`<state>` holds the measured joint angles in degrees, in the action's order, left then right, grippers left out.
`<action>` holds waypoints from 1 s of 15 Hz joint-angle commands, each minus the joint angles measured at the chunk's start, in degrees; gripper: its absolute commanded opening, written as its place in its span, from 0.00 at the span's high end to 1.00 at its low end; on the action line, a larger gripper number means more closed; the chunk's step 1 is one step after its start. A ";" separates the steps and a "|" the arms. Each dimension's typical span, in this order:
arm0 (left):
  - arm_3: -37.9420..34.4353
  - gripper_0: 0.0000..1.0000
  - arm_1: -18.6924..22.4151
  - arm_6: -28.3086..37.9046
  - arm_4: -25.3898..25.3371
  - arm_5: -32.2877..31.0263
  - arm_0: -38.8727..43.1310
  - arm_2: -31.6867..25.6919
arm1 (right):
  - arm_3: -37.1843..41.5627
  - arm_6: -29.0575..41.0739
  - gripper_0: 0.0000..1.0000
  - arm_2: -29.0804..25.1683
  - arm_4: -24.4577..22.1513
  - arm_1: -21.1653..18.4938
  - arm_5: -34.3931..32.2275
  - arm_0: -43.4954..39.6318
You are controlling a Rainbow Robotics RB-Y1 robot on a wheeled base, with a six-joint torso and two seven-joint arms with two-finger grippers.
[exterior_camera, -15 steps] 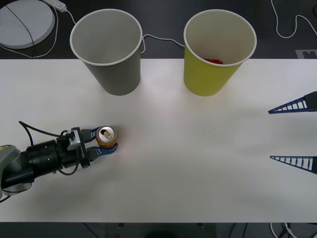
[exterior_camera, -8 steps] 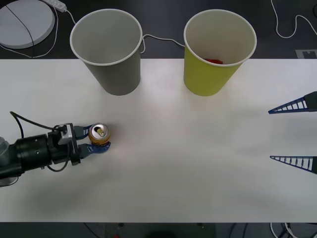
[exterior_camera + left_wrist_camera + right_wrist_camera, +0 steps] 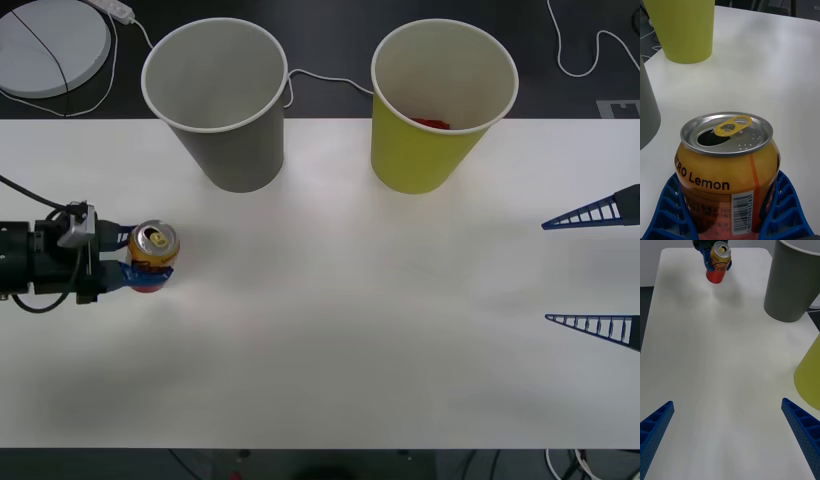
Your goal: Put the can into the green bin and the plastic bottle into the gray bin
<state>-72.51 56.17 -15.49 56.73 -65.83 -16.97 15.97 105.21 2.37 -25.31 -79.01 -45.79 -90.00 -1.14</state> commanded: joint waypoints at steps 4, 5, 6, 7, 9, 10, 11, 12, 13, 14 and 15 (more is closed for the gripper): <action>-8.61 1.00 6.76 14.61 7.35 -0.62 0.01 -4.72 | 0.00 0.00 0.00 0.00 0.00 0.00 0.00 0.00; -10.37 1.00 7.91 17.68 8.40 -0.62 -0.08 -5.34 | 0.00 0.00 0.00 0.00 0.00 0.00 0.00 0.00; -12.04 1.00 8.96 20.32 9.46 -0.62 0.01 -5.95 | 0.00 0.00 0.00 0.00 0.00 0.00 0.00 0.00; -14.15 1.00 10.28 23.40 10.51 -0.62 0.01 -6.66 | 0.00 0.00 0.00 0.00 0.00 0.00 0.00 0.00; -18.63 1.00 13.18 28.49 10.69 -0.62 0.01 -6.92 | 0.00 0.00 0.00 0.00 0.00 0.00 0.00 0.00; -22.41 1.00 14.85 31.92 12.18 -0.62 0.01 -7.01 | 0.00 0.00 0.00 0.00 0.00 0.00 0.00 0.00; -25.93 1.00 16.17 35.00 13.67 -0.62 0.01 -7.45 | 0.00 0.00 0.00 0.00 0.00 0.00 0.00 0.00; -28.21 1.00 16.70 37.46 14.38 -0.71 0.01 -7.97 | 0.00 0.00 0.00 0.00 0.00 0.00 0.00 0.00; -31.73 1.00 16.78 41.59 16.31 -1.59 -0.43 -9.20 | 0.00 0.00 0.00 0.00 0.00 0.00 0.00 0.00; -35.15 1.00 16.78 45.90 18.42 -2.64 -1.13 -10.08 | 0.00 0.00 0.00 0.00 0.00 0.00 0.00 0.00; -37.53 0.99 16.78 49.68 19.56 -3.43 -2.36 -10.35 | 0.00 0.00 0.00 0.00 0.00 0.00 0.00 0.00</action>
<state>-108.24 72.95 31.49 75.37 -68.64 -18.50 5.89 105.20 2.37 -25.31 -79.01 -45.79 -90.00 -1.14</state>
